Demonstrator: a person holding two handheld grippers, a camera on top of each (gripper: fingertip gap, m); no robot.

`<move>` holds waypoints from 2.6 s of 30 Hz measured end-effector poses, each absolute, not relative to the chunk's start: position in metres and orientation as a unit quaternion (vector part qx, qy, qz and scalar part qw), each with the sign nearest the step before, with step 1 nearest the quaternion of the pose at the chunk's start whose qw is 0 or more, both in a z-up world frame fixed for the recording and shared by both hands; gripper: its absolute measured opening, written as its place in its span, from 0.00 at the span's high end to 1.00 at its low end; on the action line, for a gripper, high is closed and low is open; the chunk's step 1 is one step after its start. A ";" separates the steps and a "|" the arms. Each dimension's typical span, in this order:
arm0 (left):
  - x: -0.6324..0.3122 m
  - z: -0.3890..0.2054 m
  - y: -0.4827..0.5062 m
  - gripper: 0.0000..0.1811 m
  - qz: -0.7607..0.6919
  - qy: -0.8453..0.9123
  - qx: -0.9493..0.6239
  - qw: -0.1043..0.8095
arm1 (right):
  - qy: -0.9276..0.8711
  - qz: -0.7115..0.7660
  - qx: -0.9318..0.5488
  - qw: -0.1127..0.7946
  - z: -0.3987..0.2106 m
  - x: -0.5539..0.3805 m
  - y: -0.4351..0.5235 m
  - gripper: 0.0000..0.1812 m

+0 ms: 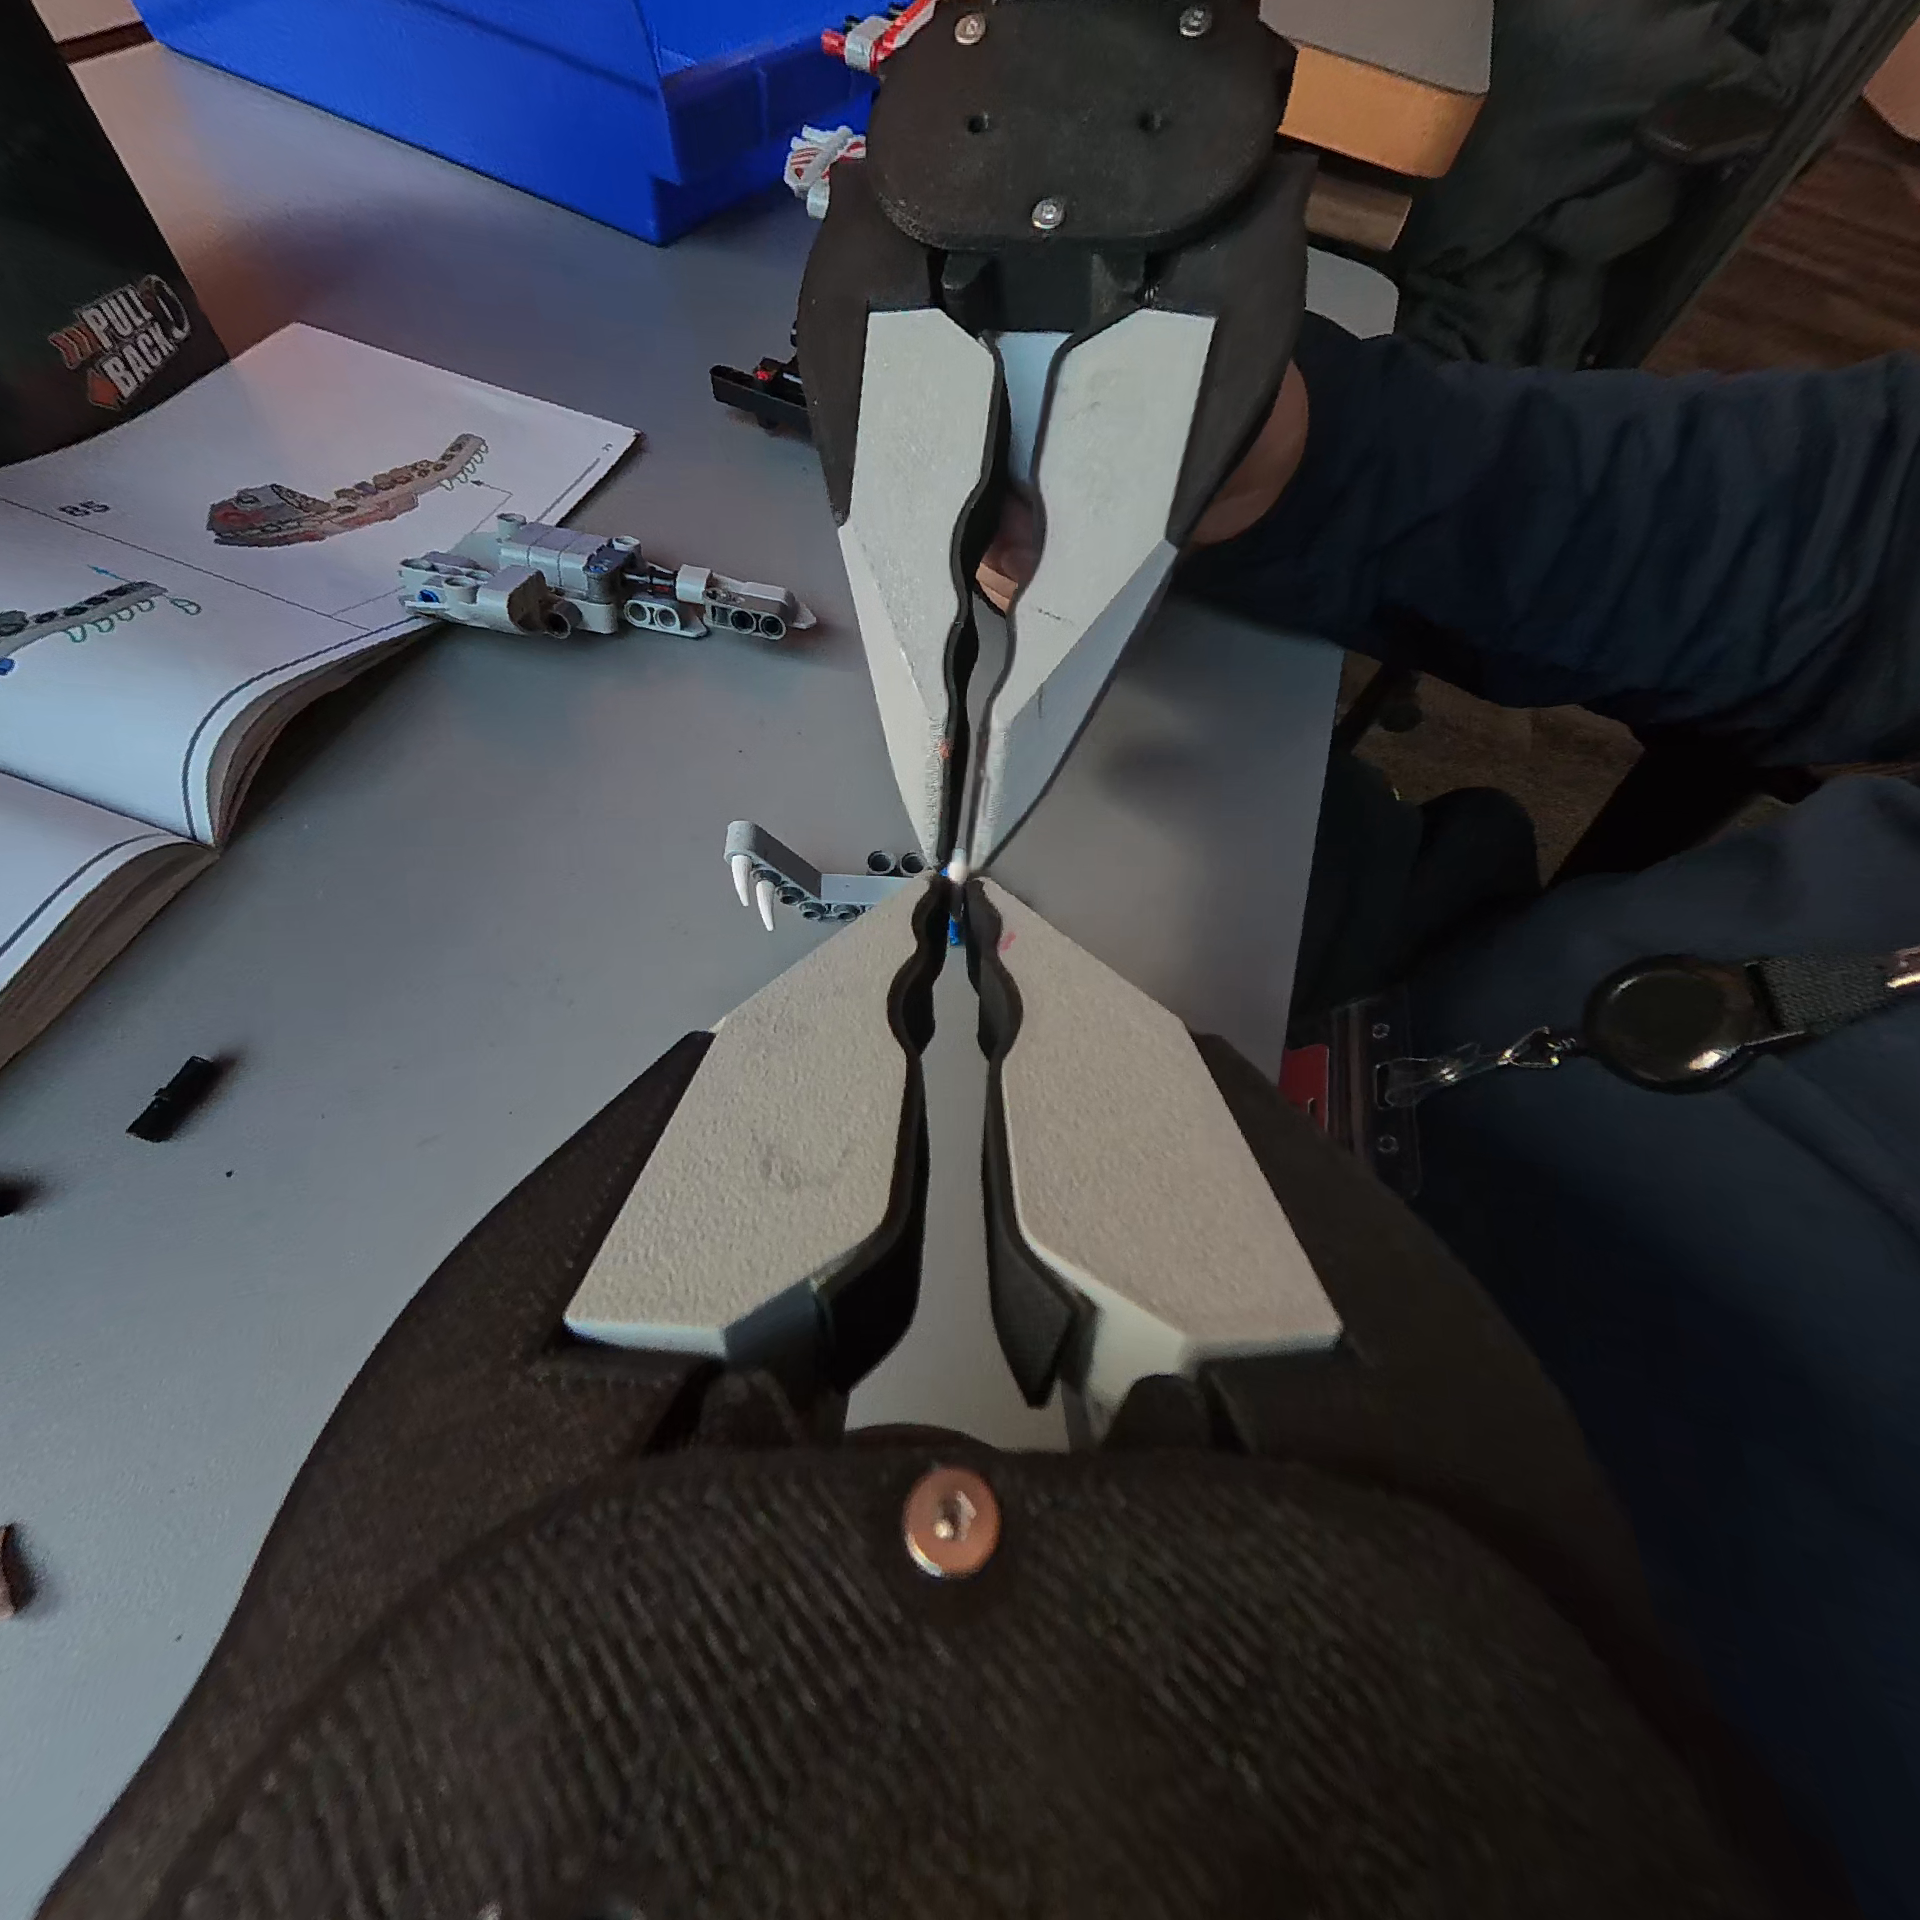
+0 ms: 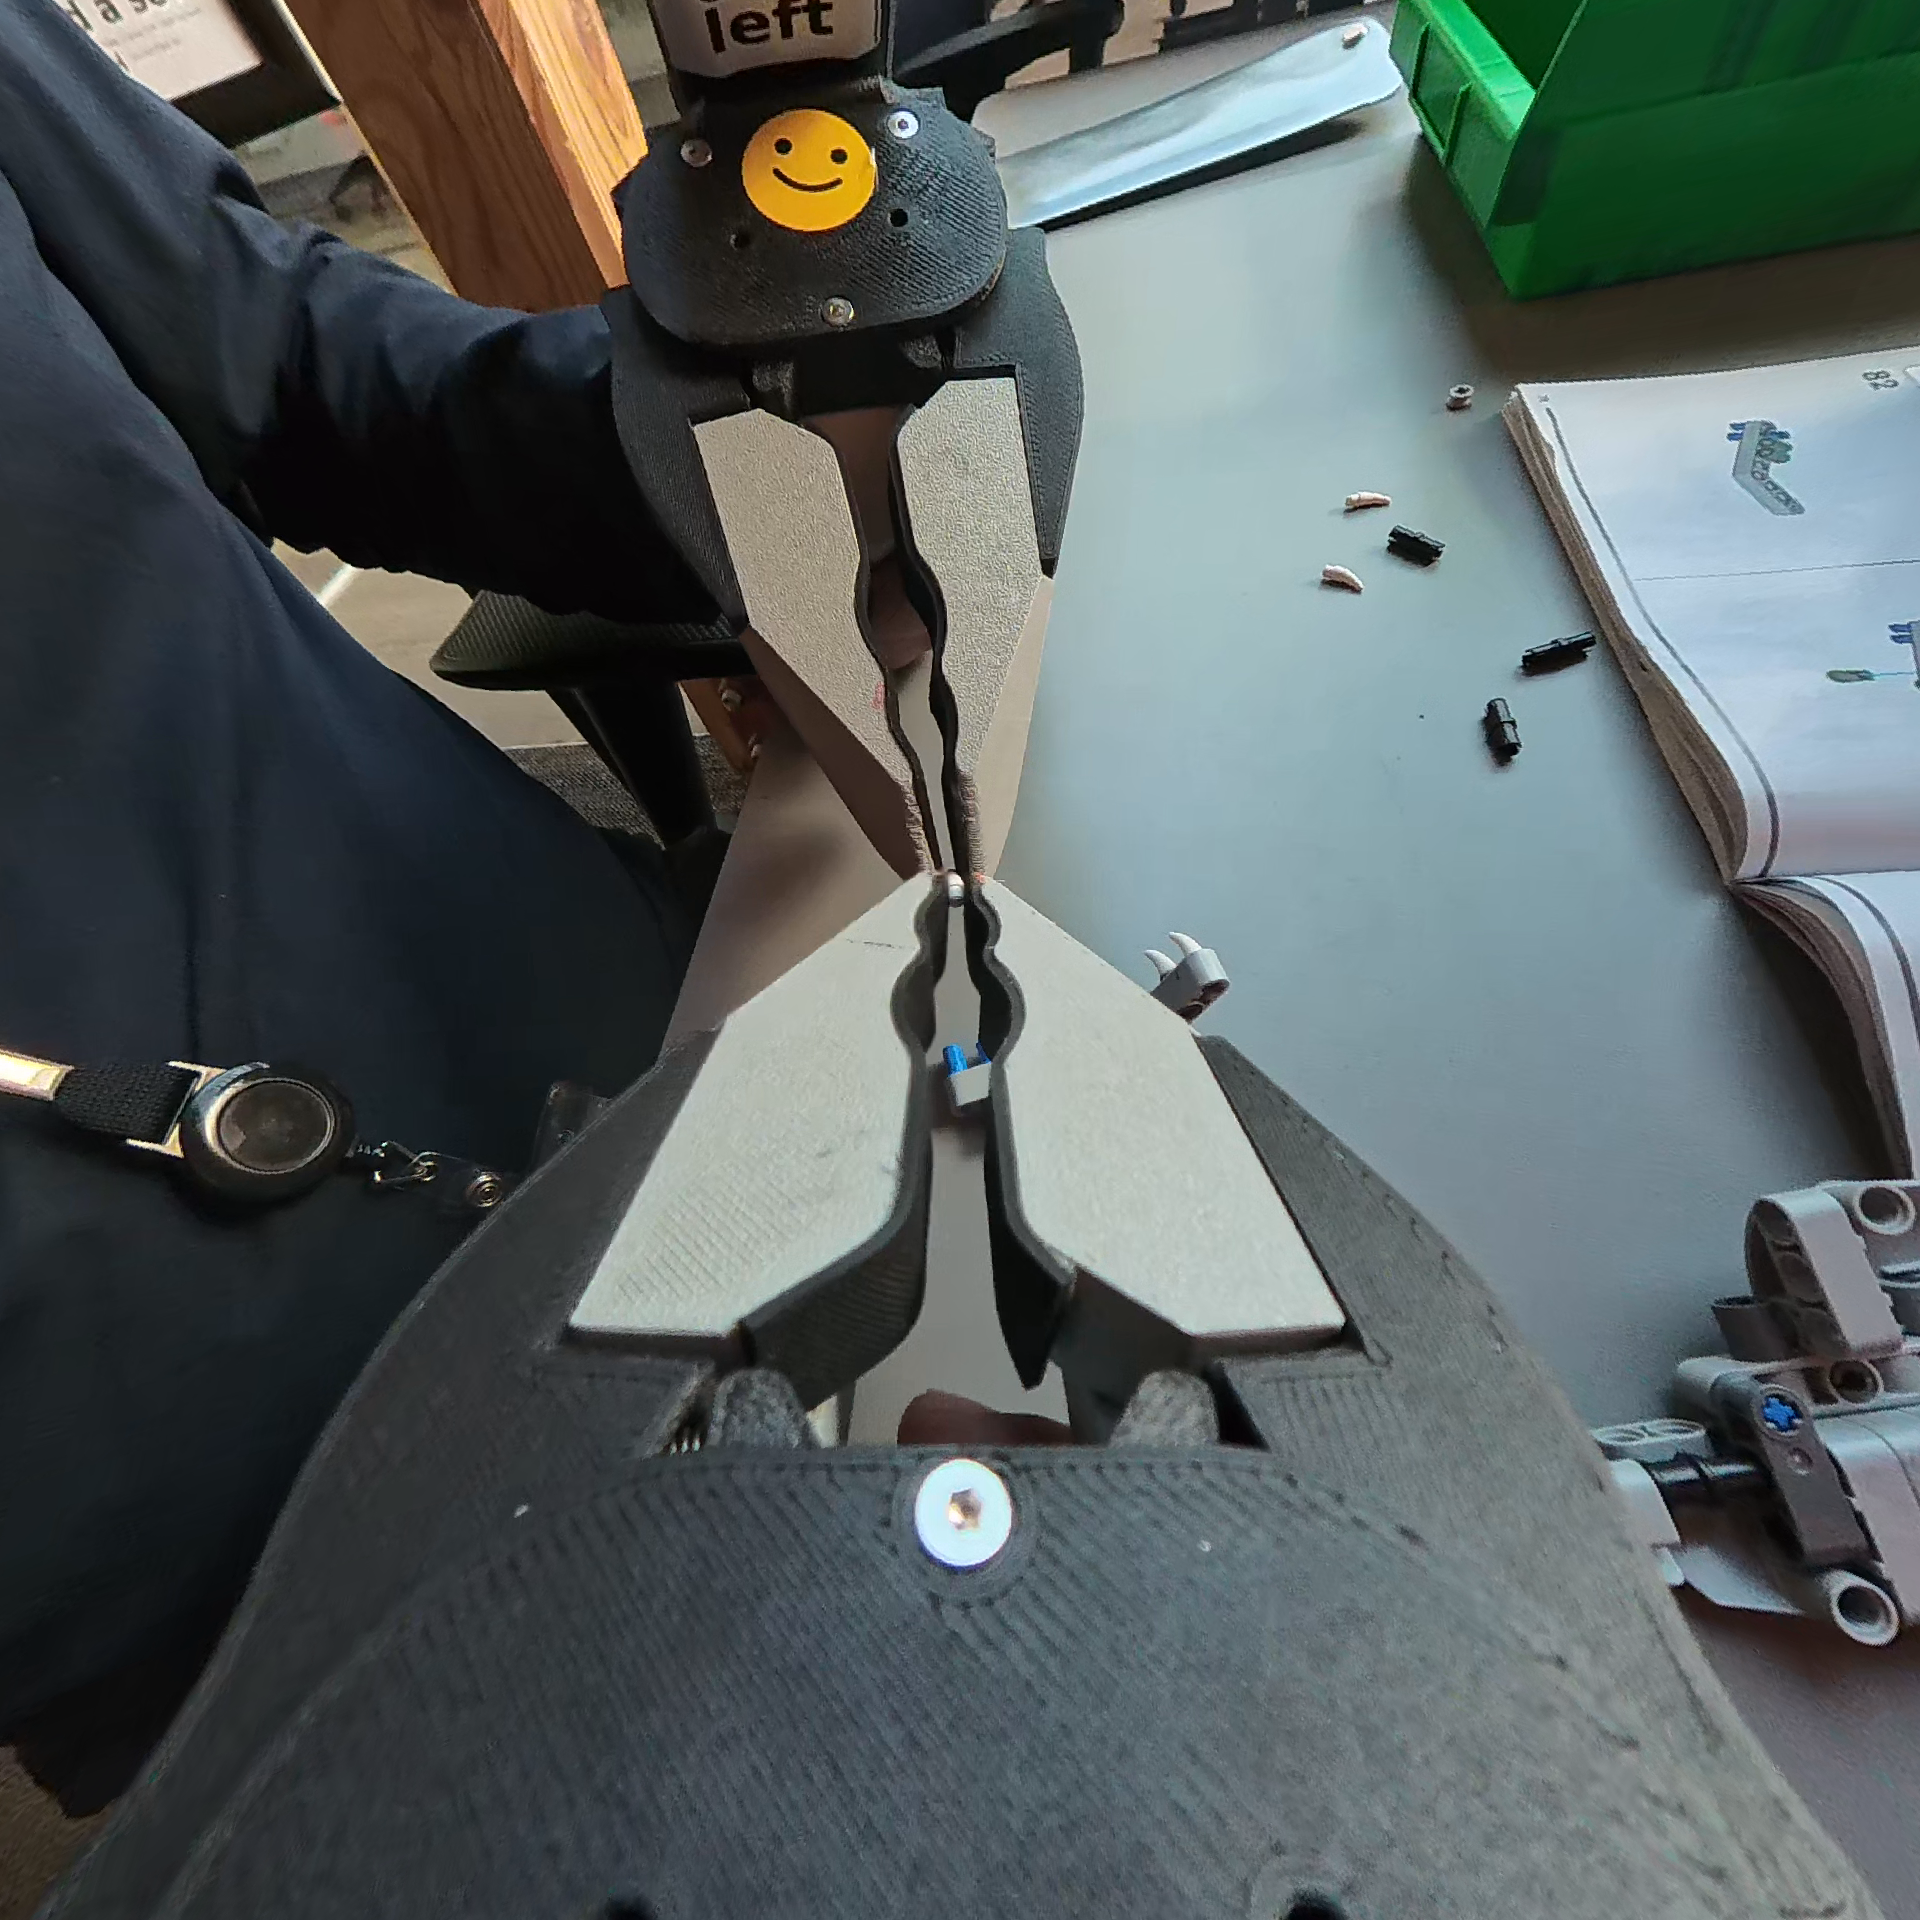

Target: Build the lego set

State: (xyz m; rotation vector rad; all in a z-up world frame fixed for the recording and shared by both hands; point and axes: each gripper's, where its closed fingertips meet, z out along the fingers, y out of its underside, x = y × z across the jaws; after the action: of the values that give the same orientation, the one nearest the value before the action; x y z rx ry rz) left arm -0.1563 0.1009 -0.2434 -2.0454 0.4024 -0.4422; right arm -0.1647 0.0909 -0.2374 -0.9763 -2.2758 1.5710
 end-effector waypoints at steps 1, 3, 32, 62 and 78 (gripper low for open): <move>-0.156 -0.244 0.101 1.00 -0.182 0.166 -0.840 0.483 | -0.773 0.531 -0.331 0.106 -0.238 -0.165 0.091 1.00; -0.156 -0.244 0.101 1.00 -0.181 0.165 -0.841 0.482 | -0.775 0.527 -0.330 0.112 -0.238 -0.165 0.091 1.00; -0.167 -0.217 0.107 1.00 -0.154 0.104 -0.801 0.569 | -0.677 0.625 -0.387 0.020 -0.213 -0.171 0.102 1.00; -0.191 -0.229 0.098 1.00 -0.328 -0.040 -0.802 0.498 | -0.695 0.537 -0.477 0.037 -0.251 -0.185 0.130 0.89; -0.189 -0.235 0.092 1.00 -0.339 -0.032 -0.811 0.476 | -0.755 0.465 -0.461 -0.031 -0.278 -0.185 0.119 0.97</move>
State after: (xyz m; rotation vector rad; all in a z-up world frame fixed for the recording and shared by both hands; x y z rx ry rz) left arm -0.1891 0.0918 -0.2348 -1.9825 -0.0786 -0.8280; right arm -0.1846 0.1195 -0.2784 -1.4777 -2.4196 1.4919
